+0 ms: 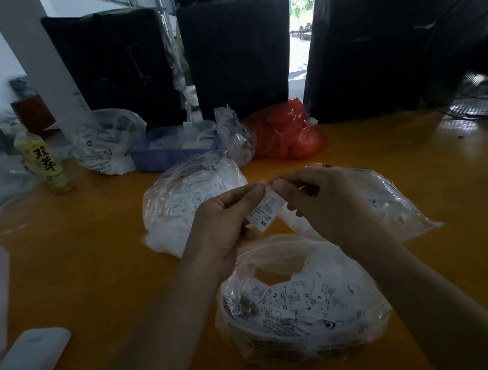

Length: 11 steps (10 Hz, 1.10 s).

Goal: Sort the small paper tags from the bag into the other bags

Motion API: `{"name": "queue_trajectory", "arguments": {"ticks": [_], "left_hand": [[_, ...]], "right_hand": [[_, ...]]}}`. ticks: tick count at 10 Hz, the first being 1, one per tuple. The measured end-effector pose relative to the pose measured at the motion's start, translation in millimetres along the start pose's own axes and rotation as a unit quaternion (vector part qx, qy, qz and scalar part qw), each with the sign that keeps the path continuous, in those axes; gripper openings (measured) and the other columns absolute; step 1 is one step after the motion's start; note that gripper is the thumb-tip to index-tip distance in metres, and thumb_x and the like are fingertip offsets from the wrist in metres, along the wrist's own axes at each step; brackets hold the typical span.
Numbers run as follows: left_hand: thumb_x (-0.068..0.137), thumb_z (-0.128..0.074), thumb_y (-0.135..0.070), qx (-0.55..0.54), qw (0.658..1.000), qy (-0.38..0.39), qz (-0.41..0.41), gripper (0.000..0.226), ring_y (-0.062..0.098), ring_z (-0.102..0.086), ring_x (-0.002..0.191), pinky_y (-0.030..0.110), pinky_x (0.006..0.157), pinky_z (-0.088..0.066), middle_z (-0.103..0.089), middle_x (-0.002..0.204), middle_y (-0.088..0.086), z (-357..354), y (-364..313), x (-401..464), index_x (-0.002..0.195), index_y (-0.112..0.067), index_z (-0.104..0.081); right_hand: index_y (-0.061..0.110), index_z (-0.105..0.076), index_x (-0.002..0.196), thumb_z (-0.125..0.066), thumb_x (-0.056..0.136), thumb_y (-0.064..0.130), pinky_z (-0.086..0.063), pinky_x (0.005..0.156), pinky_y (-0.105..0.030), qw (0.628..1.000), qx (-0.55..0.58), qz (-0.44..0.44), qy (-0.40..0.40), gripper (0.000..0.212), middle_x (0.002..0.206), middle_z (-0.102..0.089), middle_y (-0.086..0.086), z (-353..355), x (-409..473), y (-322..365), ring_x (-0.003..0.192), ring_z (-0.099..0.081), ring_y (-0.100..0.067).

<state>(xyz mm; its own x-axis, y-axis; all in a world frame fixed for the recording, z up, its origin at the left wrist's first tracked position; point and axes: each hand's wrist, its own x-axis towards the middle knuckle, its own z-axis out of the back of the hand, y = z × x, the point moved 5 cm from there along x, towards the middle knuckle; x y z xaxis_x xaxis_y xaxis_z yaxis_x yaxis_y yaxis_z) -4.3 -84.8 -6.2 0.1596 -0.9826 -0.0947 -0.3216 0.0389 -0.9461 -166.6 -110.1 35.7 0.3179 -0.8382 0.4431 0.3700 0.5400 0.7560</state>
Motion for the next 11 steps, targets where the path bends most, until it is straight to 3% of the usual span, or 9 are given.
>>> {"name": "queue_trajectory", "arguments": {"ticks": [1, 2, 4, 5, 6, 7, 8, 10, 11], "left_hand": [[0.076, -0.084, -0.027, -0.017, 1.000, -0.007, 0.000, 0.028, 0.007, -0.073, 0.064, 0.016, 0.046, -0.050, -0.080, 0.087, 0.006, -0.7, 1.5, -0.3, 0.100, -0.014, -0.083], [0.076, -0.084, -0.029, -0.003, 1.000, 0.005, 0.004, 0.030, 0.009, -0.075, 0.072, 0.017, 0.051, -0.053, -0.081, 0.092, 0.007, -1.4, 3.4, 0.7, 0.103, -0.015, -0.082], [0.087, -0.081, -0.009, 0.168, 0.980, 0.018, -0.105, 0.031, 0.003, -0.075, 0.080, 0.014, 0.062, -0.054, -0.081, 0.100, -0.007, 8.8, -10.6, 7.3, 0.113, -0.023, -0.074], [0.091, -0.078, -0.008, 0.351, 0.902, -0.083, -0.235, 0.034, -0.004, -0.071, 0.081, 0.012, 0.066, -0.054, -0.076, 0.102, -0.020, 34.0, -29.8, 16.0, 0.112, -0.034, -0.073], [0.093, -0.074, -0.007, 0.530, 0.770, -0.197, -0.295, 0.025, 0.003, -0.068, 0.089, 0.018, 0.081, -0.055, -0.070, 0.116, -0.003, 67.9, -39.7, 26.1, 0.113, -0.021, -0.077], [0.098, -0.067, -0.009, 0.629, 0.716, -0.176, -0.248, 0.018, 0.024, -0.063, 0.109, 0.032, 0.093, -0.049, -0.070, 0.122, 0.009, 84.3, -21.6, 42.5, 0.111, -0.012, -0.079], [0.105, -0.054, -0.025, 0.710, 0.649, -0.173, -0.210, 0.027, 0.030, -0.042, 0.127, 0.044, 0.104, -0.035, -0.059, 0.136, 0.002, 82.5, -4.9, 49.7, 0.120, -0.023, -0.076], [0.104, -0.041, -0.015, 0.740, 0.644, -0.059, -0.184, 0.053, 0.025, -0.035, 0.136, 0.047, 0.110, -0.029, -0.048, 0.154, -0.008, 67.2, 6.9, 54.2, 0.154, -0.033, -0.046], [0.095, -0.045, -0.002, 0.719, 0.663, -0.085, -0.190, 0.067, 0.026, -0.031, 0.145, 0.049, 0.116, -0.025, -0.047, 0.158, -0.007, 65.4, -10.1, 50.5, 0.156, -0.030, -0.042]], "right_hand": [[0.042, -0.072, 0.096, -0.067, 0.085, 0.054, -0.053, 0.067, -0.014, 1.000, -0.001, 0.001, 0.014, 0.018, 0.088, -0.070, 0.029, -1.5, -1.9, -0.6, 0.079, -0.068, 0.003], [0.037, -0.074, 0.091, -0.075, 0.089, 0.030, -0.053, 0.066, -0.014, 1.000, -0.026, 0.010, 0.013, 0.008, 0.082, -0.071, 0.024, -1.1, -2.6, -1.8, 0.074, -0.069, 0.001], [0.029, -0.068, 0.093, -0.076, 0.090, 0.020, -0.061, 0.067, -0.023, 0.996, 0.043, -0.052, -0.056, 0.012, 0.078, -0.074, 0.011, 11.6, 3.3, -19.8, 0.067, -0.072, -0.008], [0.027, -0.068, 0.091, -0.074, 0.092, 0.014, -0.059, 0.065, -0.019, 0.994, 0.038, -0.067, -0.075, 0.014, 0.080, -0.073, 0.012, 20.4, 6.5, -23.7, 0.069, -0.071, -0.006], [0.028, -0.069, 0.090, -0.073, 0.092, 0.015, -0.055, 0.062, -0.012, 0.992, 0.037, -0.071, -0.092, 0.014, 0.081, -0.073, 0.016, 32.7, 9.1, -23.7, 0.070, -0.070, -0.004], [0.030, -0.068, 0.089, -0.072, 0.092, 0.017, -0.055, 0.063, -0.011, 0.992, 0.037, -0.070, -0.103, 0.014, 0.081, -0.072, 0.018, 39.7, 8.5, -20.4, 0.071, -0.070, -0.003], [0.033, -0.067, 0.090, -0.071, 0.093, 0.021, -0.058, 0.063, -0.016, 0.994, 0.013, -0.068, -0.090, 0.013, 0.081, -0.072, 0.017, 37.2, 8.8, -21.2, 0.073, -0.070, -0.002], [0.030, -0.067, 0.092, -0.069, 0.094, 0.020, -0.055, 0.064, -0.012, 0.996, -0.019, -0.079, -0.030, 0.010, 0.083, -0.072, 0.010, 22.8, 7.5, -22.9, 0.075, -0.069, -0.001], [0.030, -0.066, 0.093, -0.067, 0.096, 0.022, -0.054, 0.061, -0.017, 0.993, -0.014, -0.098, -0.056, 0.009, 0.082, -0.072, 0.010, 33.1, 7.4, -18.1, 0.073, -0.068, 0.000]]}}
